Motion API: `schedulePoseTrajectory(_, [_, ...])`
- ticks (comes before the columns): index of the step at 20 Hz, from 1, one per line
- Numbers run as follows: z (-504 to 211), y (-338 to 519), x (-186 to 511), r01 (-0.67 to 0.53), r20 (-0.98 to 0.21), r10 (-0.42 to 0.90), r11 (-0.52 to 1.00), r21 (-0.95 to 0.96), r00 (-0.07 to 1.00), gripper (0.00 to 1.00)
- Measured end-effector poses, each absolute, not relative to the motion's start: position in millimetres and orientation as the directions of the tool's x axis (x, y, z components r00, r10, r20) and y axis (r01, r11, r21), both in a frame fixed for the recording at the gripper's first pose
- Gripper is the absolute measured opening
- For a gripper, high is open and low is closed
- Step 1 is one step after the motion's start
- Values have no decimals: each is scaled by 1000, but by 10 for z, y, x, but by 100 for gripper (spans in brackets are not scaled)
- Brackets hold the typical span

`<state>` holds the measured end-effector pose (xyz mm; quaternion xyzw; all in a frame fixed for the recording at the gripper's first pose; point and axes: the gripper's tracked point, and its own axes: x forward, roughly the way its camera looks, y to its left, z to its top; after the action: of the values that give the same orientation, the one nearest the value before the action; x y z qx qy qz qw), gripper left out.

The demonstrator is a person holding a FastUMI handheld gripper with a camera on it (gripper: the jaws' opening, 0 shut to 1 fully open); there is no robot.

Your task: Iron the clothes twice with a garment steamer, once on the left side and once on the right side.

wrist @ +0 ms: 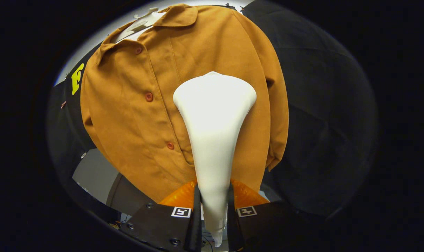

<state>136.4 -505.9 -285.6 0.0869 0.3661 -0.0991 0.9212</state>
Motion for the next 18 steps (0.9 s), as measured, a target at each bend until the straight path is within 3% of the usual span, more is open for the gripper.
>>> schedulePoseTrajectory(18, [-3792, -5122, 796, 330, -845, -115, 941, 75, 522, 33])
